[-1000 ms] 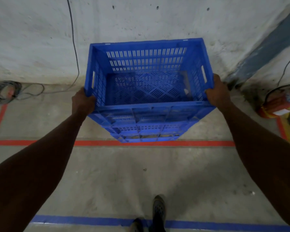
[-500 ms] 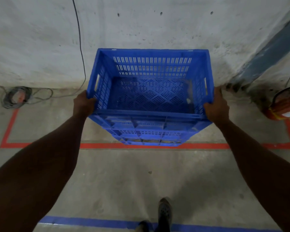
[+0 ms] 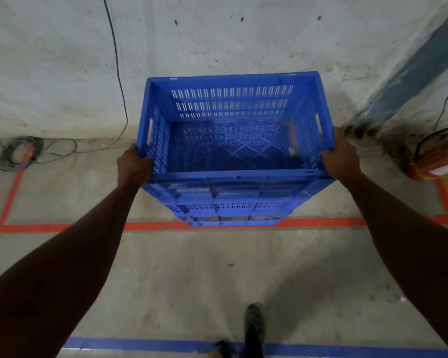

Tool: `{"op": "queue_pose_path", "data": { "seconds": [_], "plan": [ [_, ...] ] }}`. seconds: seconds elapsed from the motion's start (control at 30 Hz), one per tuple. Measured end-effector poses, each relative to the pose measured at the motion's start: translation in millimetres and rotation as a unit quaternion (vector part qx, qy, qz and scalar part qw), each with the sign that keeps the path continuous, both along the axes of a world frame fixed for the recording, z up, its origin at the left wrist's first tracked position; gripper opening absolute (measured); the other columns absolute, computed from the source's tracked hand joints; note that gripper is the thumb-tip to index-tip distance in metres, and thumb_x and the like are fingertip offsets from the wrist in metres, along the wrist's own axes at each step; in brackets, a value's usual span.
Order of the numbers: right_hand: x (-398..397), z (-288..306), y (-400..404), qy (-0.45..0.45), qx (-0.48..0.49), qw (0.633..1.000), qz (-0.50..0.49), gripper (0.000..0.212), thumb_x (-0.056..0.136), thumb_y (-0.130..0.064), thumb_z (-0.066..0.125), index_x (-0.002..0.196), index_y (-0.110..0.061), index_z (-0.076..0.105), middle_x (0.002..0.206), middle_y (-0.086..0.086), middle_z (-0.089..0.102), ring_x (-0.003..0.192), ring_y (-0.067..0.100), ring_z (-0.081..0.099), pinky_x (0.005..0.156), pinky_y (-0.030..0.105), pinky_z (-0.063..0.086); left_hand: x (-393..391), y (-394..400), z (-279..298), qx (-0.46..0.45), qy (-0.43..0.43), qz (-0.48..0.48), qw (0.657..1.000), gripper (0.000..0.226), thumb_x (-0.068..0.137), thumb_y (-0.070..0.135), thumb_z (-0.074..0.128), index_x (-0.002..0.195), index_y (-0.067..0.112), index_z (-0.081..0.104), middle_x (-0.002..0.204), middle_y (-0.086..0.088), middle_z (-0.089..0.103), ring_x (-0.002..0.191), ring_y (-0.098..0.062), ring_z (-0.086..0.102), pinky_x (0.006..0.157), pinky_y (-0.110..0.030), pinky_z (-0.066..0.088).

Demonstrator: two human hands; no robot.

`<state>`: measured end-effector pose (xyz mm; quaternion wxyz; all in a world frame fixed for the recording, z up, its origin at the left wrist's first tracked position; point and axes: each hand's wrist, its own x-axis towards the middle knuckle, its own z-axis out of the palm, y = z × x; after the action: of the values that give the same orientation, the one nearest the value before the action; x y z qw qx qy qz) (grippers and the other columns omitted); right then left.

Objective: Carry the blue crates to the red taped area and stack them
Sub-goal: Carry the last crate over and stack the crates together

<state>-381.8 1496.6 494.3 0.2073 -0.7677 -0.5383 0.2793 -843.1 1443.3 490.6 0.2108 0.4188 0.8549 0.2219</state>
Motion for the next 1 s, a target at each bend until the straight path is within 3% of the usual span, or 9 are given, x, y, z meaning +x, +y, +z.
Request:
{"op": "queue_pose_path", "data": {
  "seconds": [0.17,0.5,0.67,0.83,1.0],
  "plan": [
    [-8.7,-2.9,-5.1,-0.016,0.027,0.999,0.014,0.066,0.084,-0.008,0.055,0.147,-0.019,0.04,0.134,0.023,0.057,0.119,0.043,0.055,0.095,0.044,0.042,-8.9,-7.3,-1.1,0.007,-0.016,0.012,1.0,0.037,0.083,0.018,0.058,0.118,0.008,0.063,0.112,-0.022,0.067,0.102,-0.039,0.063,0.085,-0.042,0.05],
    [5.9,0.2,8.9,-0.02,0.016,0.999,0.03,0.065,0.081,-0.011,0.057,0.143,-0.021,0.043,0.123,0.023,0.062,0.11,0.043,0.059,0.092,0.046,0.045,6.3,-13.7,-8.4,0.022,-0.006,0.018,1.0,0.032,0.085,0.018,0.056,0.115,0.005,0.061,0.114,-0.024,0.065,0.102,-0.04,0.062,0.084,-0.044,0.051],
    [-4.1,2.3,0.3,-0.015,0.033,0.999,0.029,0.064,0.081,-0.012,0.056,0.143,-0.018,0.044,0.125,0.022,0.06,0.112,0.043,0.057,0.091,0.044,0.044,-1.5,-16.6,-6.7,0.023,-0.03,0.026,0.999,0.035,0.085,0.017,0.058,0.117,0.006,0.063,0.112,-0.02,0.066,0.095,-0.032,0.061,0.076,-0.035,0.045],
    [-4.7,-7.3,-11.1,-0.027,0.046,0.998,0.015,0.062,0.083,-0.009,0.054,0.143,-0.019,0.044,0.128,0.022,0.059,0.115,0.043,0.056,0.093,0.045,0.044,-9.2,-12.2,-1.4,0.016,-0.04,0.023,0.999,0.04,0.083,0.021,0.059,0.121,0.01,0.063,0.114,-0.019,0.067,0.101,-0.037,0.064,0.087,-0.046,0.055],
    [-2.5,-11.4,-9.4,-0.034,0.03,0.999,0.013,0.066,0.08,-0.012,0.055,0.143,-0.024,0.042,0.127,0.019,0.06,0.113,0.043,0.058,0.095,0.048,0.044,-13.7,-10.0,-7.2,0.015,-0.032,0.016,0.999,0.036,0.083,0.023,0.061,0.116,0.009,0.065,0.108,-0.017,0.068,0.096,-0.034,0.064,0.085,-0.046,0.055]
  ]
}}
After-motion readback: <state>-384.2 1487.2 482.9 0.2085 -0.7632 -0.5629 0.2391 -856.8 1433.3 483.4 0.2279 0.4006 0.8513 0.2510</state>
